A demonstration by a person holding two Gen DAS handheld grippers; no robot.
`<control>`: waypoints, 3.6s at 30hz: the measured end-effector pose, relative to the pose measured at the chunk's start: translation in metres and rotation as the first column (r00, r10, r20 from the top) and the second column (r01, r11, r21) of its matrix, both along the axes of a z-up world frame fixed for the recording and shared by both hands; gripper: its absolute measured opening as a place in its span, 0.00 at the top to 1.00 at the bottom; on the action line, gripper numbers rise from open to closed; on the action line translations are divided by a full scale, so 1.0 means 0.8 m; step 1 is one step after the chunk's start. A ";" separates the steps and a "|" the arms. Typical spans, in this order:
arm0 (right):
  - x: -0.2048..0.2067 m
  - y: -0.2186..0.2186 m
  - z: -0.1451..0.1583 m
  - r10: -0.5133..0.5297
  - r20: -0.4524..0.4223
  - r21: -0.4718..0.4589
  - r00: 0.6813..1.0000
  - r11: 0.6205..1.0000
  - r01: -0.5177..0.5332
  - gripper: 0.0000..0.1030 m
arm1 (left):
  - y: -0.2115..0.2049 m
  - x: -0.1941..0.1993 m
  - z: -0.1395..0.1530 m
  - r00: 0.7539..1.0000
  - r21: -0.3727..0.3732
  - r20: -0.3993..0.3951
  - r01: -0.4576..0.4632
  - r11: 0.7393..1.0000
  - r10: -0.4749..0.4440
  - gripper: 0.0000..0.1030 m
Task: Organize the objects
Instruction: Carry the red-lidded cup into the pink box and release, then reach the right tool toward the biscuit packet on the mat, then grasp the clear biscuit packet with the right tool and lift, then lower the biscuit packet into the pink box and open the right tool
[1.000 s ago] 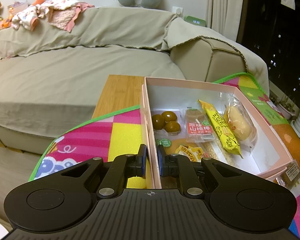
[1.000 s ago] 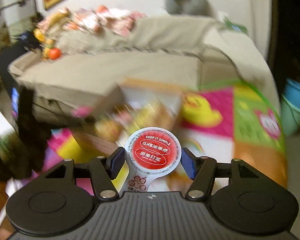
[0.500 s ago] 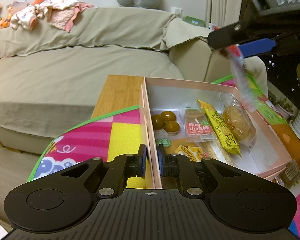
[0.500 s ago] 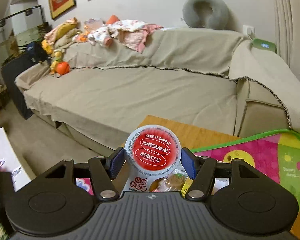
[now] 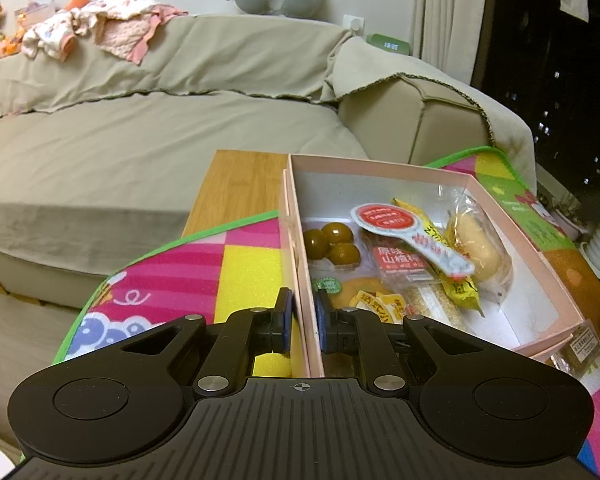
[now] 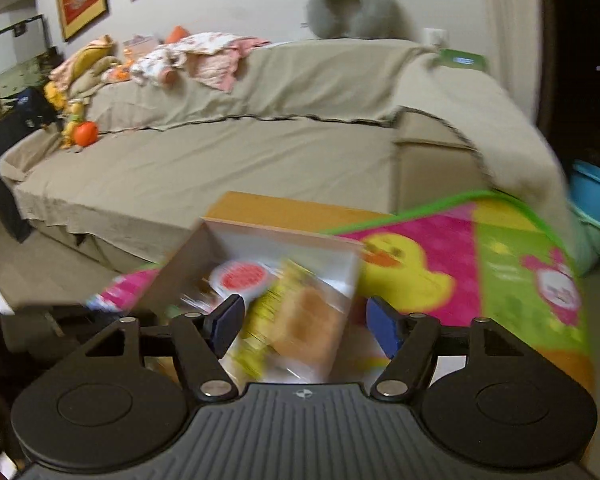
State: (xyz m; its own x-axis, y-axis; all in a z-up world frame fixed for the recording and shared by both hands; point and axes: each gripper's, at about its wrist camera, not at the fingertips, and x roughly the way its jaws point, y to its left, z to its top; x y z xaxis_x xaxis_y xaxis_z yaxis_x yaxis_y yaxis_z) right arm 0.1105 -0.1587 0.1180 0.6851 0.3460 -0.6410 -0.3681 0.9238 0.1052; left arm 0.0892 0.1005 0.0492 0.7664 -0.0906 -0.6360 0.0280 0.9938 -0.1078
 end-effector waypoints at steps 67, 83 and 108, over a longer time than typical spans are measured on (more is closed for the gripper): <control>-0.103 -0.060 -0.129 -0.097 -0.109 -0.176 0.989 0.981 0.076 0.43 | 0.001 -0.007 -0.006 1.000 0.011 -0.018 -0.006 1.000 0.006 0.87; -0.136 -0.050 -0.037 0.009 -0.078 -0.053 0.997 0.999 -0.013 0.62 | 0.004 -0.011 -0.007 1.000 0.001 -0.013 -0.008 1.000 0.008 0.87; -0.032 0.080 0.056 0.130 0.161 0.035 0.978 0.990 -0.137 0.62 | 0.004 -0.011 -0.005 1.000 0.000 -0.014 -0.005 1.000 0.005 0.86</control>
State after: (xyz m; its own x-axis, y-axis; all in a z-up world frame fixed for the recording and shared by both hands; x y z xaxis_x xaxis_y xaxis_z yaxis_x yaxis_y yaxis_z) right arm 0.0846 -0.0944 0.1625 0.7221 0.4675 -0.5099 -0.5032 0.8608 0.0766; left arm 0.0806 0.1037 0.0451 0.7581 -0.0874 -0.6463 0.0219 0.9938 -0.1086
